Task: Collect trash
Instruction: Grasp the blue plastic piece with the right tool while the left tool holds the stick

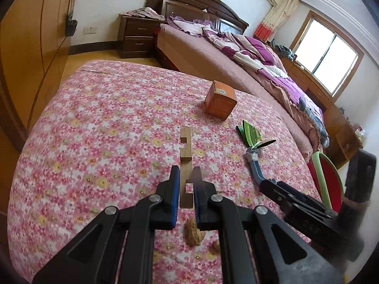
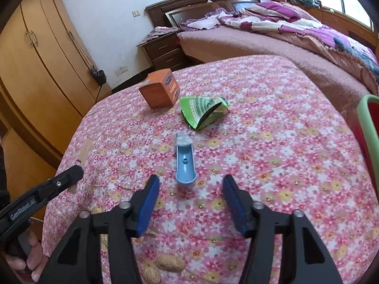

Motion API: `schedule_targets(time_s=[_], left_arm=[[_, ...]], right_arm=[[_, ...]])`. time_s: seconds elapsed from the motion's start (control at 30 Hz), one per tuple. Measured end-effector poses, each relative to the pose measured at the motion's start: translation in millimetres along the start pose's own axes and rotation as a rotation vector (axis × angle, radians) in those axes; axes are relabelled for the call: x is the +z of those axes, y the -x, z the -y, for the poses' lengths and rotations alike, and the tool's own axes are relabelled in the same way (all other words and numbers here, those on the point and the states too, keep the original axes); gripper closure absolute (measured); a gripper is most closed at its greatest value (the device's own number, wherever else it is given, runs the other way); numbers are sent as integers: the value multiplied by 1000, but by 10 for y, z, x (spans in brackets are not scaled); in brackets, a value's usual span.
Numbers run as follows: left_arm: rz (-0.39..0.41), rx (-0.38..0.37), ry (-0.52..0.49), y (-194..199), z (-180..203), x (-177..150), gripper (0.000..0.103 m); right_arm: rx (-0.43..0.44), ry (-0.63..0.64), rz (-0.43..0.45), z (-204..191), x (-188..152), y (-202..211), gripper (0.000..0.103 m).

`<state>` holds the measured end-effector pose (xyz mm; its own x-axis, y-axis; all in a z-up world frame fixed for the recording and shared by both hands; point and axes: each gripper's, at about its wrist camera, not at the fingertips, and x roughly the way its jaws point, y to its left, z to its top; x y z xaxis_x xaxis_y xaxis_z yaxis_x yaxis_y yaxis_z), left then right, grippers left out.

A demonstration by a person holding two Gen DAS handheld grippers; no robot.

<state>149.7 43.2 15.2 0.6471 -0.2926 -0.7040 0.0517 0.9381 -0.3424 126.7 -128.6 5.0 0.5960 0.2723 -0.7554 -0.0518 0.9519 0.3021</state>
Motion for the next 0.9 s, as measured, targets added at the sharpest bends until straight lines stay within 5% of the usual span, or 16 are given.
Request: schedule_targets(time_s=[0.2,0.5,0.9], left_arm=[[9,-2,7,44,4,-40,93],[20,-21,5,179,79,-110,93],[57,-80,-27,516,363,-187,93]], right_arm=[[4,-2,-10,40,-25,-30,82],[30,-5,19,76,-123,161,83],[49,-22,145,114,-292,919,84]])
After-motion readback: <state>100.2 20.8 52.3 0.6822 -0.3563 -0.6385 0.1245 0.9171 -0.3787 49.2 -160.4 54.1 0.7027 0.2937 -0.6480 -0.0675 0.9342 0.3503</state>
